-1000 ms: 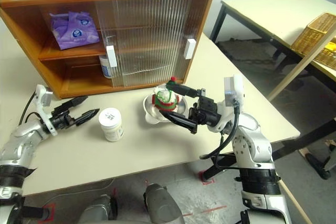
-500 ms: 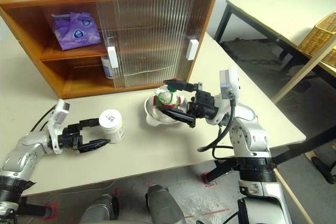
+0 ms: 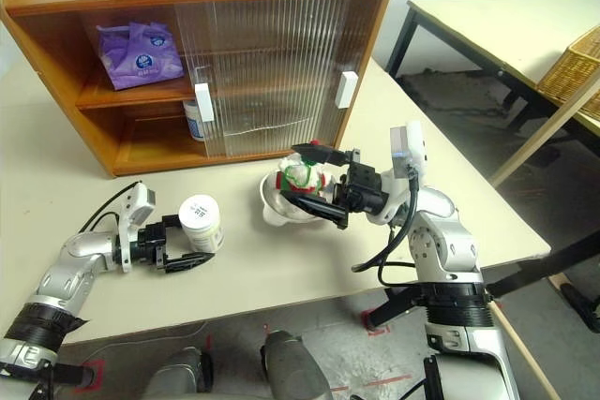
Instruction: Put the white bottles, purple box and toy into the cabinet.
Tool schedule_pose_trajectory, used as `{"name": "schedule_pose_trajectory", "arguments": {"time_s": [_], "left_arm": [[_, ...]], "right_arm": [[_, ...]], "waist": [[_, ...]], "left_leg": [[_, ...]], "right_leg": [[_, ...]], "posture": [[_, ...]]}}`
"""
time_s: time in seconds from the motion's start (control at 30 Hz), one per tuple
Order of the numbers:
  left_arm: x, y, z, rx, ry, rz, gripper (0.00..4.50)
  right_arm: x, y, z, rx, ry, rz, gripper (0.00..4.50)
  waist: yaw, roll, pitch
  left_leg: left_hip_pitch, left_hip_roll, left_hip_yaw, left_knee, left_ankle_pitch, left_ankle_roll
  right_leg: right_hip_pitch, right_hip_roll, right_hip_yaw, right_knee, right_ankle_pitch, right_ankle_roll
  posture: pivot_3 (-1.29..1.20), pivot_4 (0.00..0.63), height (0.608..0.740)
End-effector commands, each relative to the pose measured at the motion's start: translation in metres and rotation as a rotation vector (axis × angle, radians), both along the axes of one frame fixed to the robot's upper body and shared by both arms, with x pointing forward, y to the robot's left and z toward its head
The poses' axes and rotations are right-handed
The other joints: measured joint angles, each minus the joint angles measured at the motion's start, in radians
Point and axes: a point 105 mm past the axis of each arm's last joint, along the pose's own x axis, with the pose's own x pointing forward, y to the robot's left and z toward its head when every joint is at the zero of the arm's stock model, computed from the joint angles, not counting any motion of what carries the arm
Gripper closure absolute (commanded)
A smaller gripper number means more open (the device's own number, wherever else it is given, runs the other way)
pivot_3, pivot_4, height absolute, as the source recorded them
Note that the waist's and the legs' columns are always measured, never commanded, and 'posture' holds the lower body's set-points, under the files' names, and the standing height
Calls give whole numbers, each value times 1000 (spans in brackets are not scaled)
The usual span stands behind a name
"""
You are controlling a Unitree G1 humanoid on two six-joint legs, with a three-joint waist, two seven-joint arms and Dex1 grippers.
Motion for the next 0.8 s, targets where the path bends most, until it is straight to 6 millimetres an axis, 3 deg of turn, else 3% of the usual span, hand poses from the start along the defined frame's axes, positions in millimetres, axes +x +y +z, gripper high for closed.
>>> {"name": "schedule_pose_trajectory", "arguments": {"time_s": [0.03, 0.13, 0.17, 0.37, 0.5, 0.6, 0.8], "left_arm": [[-3, -8, -11, 27, 27, -29, 425], [-4, -8, -16, 51, 42, -39, 1250], [-4, -8, -16, 48, 45, -40, 1337], [8, 0, 0, -23, -31, 45, 1337], [34, 25, 16, -11, -174, 242, 1337], [64, 54, 39, -71, -240, 504, 1337], [93, 82, 44, -43, -240, 749, 1337]], "right_arm": [[-2, 3, -2, -16, -2, 10, 0], [-2, 3, -2, -14, -3, 6, 0], [-2, 3, -3, -14, -2, 5, 0], [-1, 3, -4, -14, 1, 5, 0], [0, 4, -5, -13, 2, 5, 0], [0, 5, -5, -15, 1, 8, 0], [0, 6, -5, -12, -1, 7, 0]], "waist": [[0, 0, 0], [0, 1, 0], [0, 1, 0], [0, 1, 0], [-2, 0, 0], [-2, 0, 1], [2, -1, 1]], "left_leg": [[0, 0, 0, 0, 0, 0], [0, 0, 0, 0, 0, -1], [0, 0, 0, 0, -1, -1], [0, 0, 0, -1, -1, -2], [-1, 0, 0, -3, -2, -2], [0, 1, 0, -5, -1, -1], [0, 1, 2, -6, 0, 1]], "right_leg": [[0, 0, 0, 0, 0, 0], [0, 0, 0, 0, -1, 2], [0, 0, 0, 0, -1, 2], [0, 0, 0, -1, -1, 2], [-2, 0, 0, -1, -2, 2], [-2, 1, 0, -1, -2, 2], [-1, 1, 1, -2, -3, 1]], "posture": [[-276, 83, 740], [-277, 82, 740], [-277, 82, 740], [-272, 85, 740], [-266, 87, 740], [-265, 86, 740], [-264, 86, 740]]}}
